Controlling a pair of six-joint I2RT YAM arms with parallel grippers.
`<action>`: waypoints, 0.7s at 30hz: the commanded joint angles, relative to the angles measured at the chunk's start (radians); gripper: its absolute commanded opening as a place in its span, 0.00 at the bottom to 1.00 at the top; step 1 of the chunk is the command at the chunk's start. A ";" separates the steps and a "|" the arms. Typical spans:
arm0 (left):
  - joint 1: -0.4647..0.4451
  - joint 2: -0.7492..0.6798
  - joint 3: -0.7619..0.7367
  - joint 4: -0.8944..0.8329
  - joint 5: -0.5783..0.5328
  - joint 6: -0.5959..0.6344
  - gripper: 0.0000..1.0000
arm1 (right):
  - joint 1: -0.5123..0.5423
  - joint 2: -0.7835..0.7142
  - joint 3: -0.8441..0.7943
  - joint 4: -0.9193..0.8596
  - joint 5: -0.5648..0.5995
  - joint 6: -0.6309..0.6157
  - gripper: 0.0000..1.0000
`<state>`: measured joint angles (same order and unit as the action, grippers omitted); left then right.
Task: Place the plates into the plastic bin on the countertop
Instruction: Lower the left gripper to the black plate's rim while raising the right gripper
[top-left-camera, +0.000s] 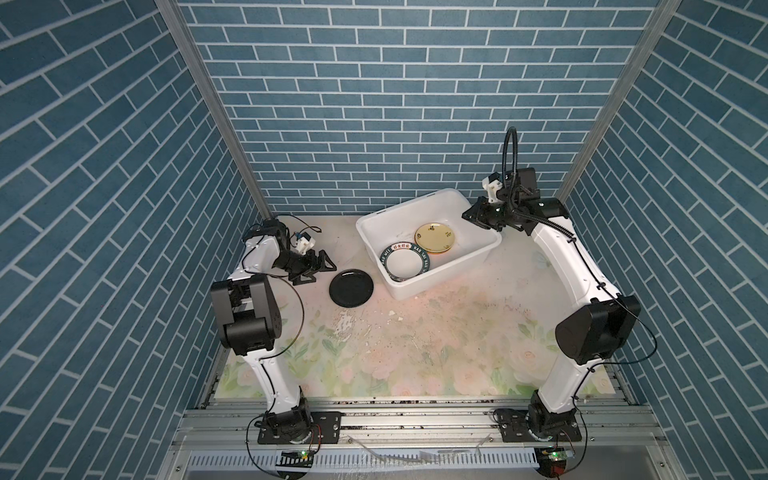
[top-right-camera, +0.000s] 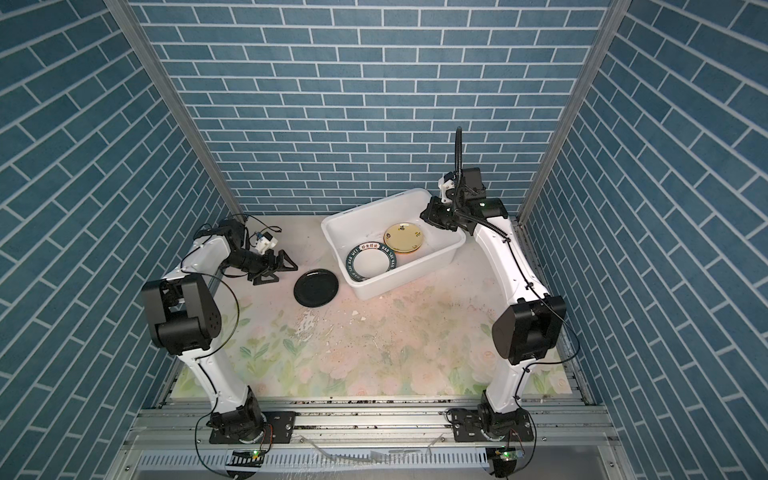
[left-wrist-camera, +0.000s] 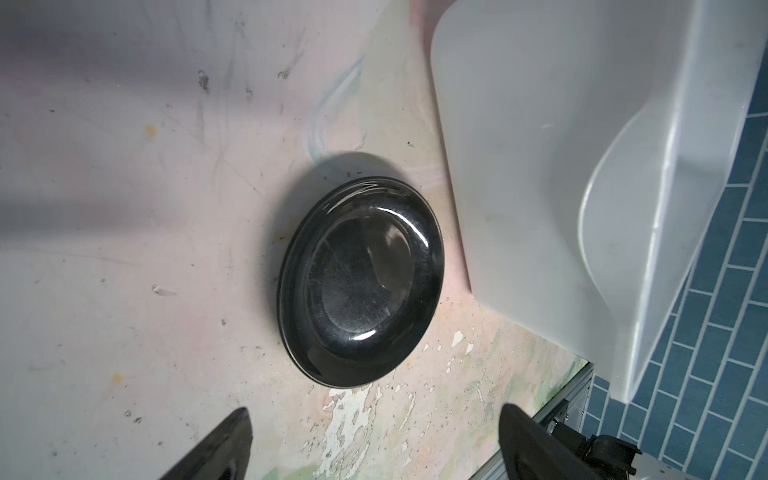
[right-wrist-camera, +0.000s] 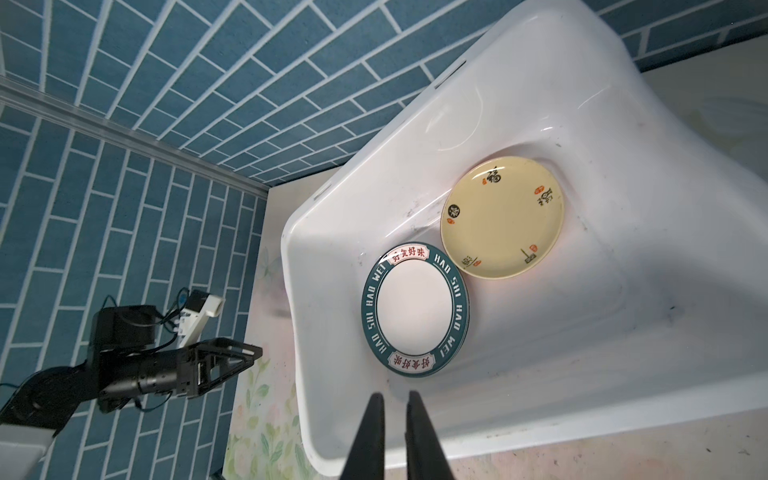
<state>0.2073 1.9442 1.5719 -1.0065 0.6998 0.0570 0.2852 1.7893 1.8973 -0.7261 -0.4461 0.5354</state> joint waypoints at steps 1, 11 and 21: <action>0.004 0.025 -0.008 -0.002 -0.037 -0.016 0.94 | -0.001 -0.064 -0.051 0.064 -0.054 0.027 0.12; 0.001 0.079 -0.023 0.025 -0.025 -0.025 0.90 | -0.003 -0.128 -0.164 0.148 -0.056 0.075 0.11; -0.005 0.154 -0.005 0.033 0.004 -0.017 0.86 | -0.003 -0.152 -0.211 0.180 -0.053 0.103 0.09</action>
<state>0.2062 2.0785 1.5497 -0.9661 0.6865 0.0368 0.2852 1.6821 1.7039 -0.5720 -0.4900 0.6102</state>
